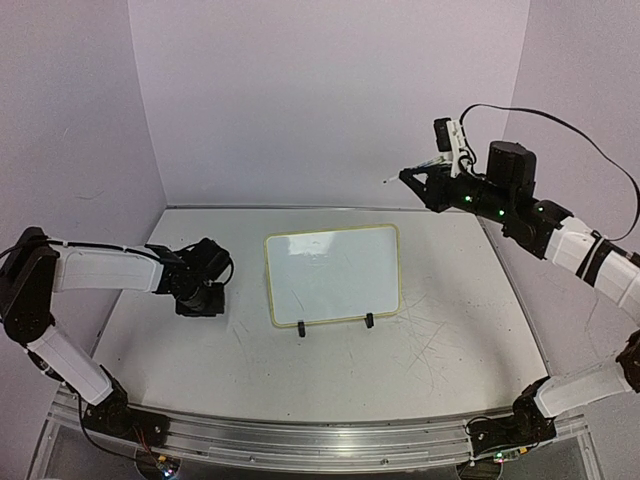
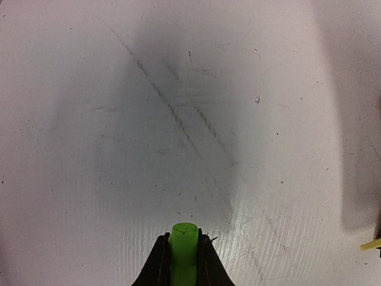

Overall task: Write a sentence on the whiteboard
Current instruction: Place the pen cap at the center of the board.

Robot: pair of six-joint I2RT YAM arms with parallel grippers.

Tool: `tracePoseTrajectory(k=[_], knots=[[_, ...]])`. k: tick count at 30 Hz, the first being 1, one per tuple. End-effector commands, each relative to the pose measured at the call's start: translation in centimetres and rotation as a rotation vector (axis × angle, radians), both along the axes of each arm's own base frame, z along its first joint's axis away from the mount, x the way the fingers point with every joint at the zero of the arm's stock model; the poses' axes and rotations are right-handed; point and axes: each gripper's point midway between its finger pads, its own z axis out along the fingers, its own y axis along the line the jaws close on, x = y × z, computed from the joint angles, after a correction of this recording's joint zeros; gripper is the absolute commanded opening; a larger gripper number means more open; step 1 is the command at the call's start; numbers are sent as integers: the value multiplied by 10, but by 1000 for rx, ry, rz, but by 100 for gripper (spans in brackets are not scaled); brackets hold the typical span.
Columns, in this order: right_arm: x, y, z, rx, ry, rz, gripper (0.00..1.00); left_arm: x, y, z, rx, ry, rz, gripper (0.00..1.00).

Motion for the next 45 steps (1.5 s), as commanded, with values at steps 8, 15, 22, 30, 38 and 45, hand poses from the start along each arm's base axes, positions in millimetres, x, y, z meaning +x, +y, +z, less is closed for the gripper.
tracePoseTrajectory(k=[8,15,22,30,38,45], knots=[[-10,1,14,17,-41,23,0,15,0,-15,10,-49,39,0],[-11,2,9,15,-31,22,0,21,7,-27,64,-78,41,3],[-12,2,7,15,-26,20,0,15,9,-46,88,-36,37,8],[-9,3,3,6,-23,17,0,15,13,-48,134,-31,-7,18],[-6,6,0,-1,-19,22,0,20,6,-35,118,-54,-42,27],[-2,3,-7,-17,-11,-1,0,29,-6,-8,64,-102,-65,40]])
